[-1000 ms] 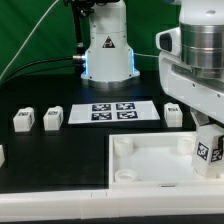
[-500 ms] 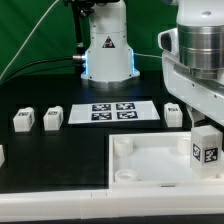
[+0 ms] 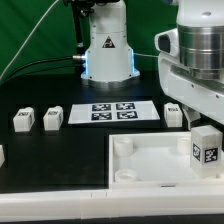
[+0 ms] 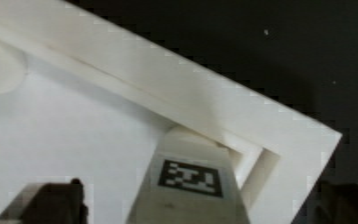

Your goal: Assemble one leg

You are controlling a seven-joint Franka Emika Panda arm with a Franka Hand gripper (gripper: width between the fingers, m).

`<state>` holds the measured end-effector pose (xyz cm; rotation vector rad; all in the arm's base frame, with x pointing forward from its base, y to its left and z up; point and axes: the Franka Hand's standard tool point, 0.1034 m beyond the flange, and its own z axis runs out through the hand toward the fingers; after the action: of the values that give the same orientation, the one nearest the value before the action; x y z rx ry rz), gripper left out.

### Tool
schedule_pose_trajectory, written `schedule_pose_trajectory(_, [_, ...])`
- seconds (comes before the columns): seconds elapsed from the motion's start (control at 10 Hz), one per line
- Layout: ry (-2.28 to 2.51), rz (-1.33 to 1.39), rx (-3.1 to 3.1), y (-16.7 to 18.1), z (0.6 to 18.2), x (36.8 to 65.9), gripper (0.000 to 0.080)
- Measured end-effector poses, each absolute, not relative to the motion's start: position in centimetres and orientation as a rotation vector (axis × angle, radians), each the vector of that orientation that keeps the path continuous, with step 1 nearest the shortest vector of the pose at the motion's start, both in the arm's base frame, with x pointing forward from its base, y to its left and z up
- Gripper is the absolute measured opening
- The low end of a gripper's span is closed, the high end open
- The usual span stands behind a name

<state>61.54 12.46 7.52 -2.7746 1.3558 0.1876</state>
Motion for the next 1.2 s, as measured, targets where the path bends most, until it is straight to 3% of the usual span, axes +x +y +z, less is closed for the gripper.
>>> schedule_pose_trajectory(0.9, [-0.304, 0.153, -3.071, 11.63, 7.74, 61.57, 0.0649])
schedule_pose_trajectory(1.2, [-0.388, 0.150, -3.055, 11.44, 7.70, 61.57, 0.0649])
